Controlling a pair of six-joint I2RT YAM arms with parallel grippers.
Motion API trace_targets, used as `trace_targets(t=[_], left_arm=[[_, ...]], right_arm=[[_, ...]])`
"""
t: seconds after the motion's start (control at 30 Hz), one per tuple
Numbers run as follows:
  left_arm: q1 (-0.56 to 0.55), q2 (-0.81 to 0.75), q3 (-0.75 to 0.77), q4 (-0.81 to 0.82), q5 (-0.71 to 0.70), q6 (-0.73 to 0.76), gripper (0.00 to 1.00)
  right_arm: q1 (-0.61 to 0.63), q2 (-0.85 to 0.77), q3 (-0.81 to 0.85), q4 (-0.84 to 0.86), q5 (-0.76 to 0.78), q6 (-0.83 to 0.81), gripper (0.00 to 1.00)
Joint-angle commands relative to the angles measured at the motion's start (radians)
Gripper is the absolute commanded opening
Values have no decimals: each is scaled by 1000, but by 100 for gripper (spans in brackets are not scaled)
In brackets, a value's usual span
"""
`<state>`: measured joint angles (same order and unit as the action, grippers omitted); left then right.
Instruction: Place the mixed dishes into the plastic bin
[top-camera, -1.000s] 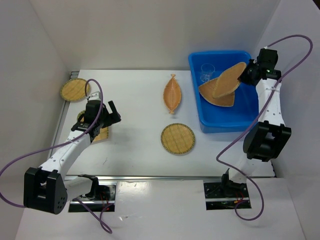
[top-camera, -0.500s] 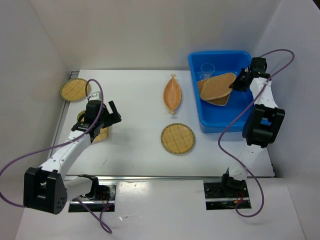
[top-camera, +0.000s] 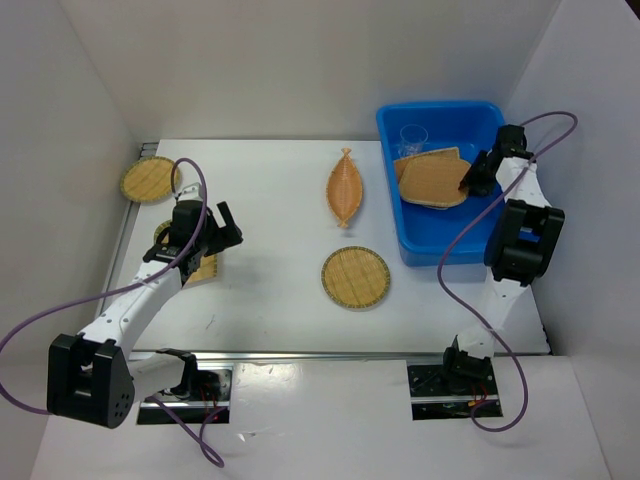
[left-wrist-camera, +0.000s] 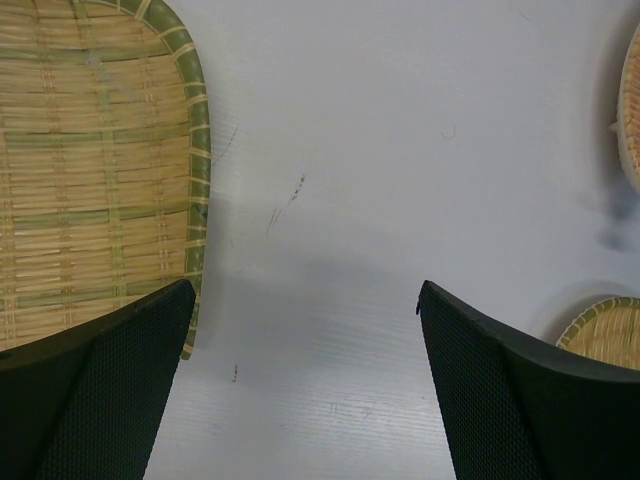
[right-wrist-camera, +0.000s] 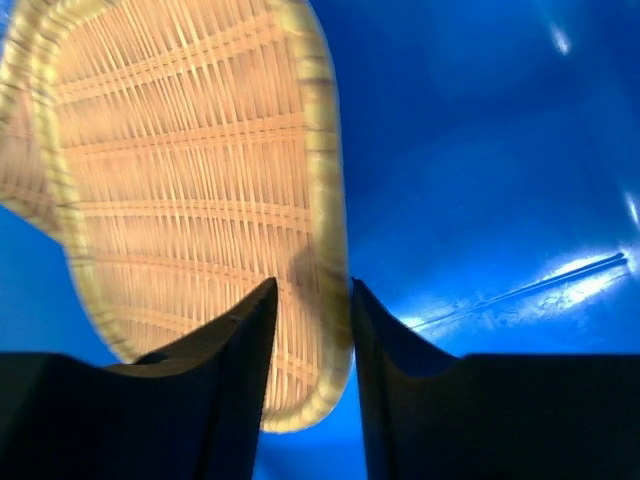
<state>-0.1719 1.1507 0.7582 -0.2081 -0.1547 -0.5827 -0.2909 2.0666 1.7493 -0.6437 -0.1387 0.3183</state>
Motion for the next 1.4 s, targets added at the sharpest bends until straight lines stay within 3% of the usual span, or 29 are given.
trace_targets(t=[0.0,0.2,0.33,0.47,0.57,0.67,0.73,0.97,1.23,1.37], left_arm=[[-3,6,-7,29,-13,-9,100],[-3,15,-7,29,-13,-9,100],[-3,15,-7,29,-13,-9,100],[-3,15,-7,29,-13,0,100],[-3,27,7,29,10,9,100],[-3,49,56,29,10,9,100],[-3,78,101,29,10,29,100],[11,259,298,-77,-74,145,94],[143,457,449,-187,-157,238,92],[166,472,417,-220,-245,250,91]], right_arm=[[-1,10,59,3,22,-13,42],[-1,35,140,30,88,-4,60],[-1,61,286,-2,171,19,67],[-1,-21,291,13,222,42,69],[25,-191,179,113,133,-7,74],[74,-340,66,195,-66,-38,77],[158,-373,27,196,-159,-38,78],[508,-333,-99,205,-165,-88,80],[590,-191,-94,234,-219,-87,80],[599,-209,-114,259,-219,-87,80]])
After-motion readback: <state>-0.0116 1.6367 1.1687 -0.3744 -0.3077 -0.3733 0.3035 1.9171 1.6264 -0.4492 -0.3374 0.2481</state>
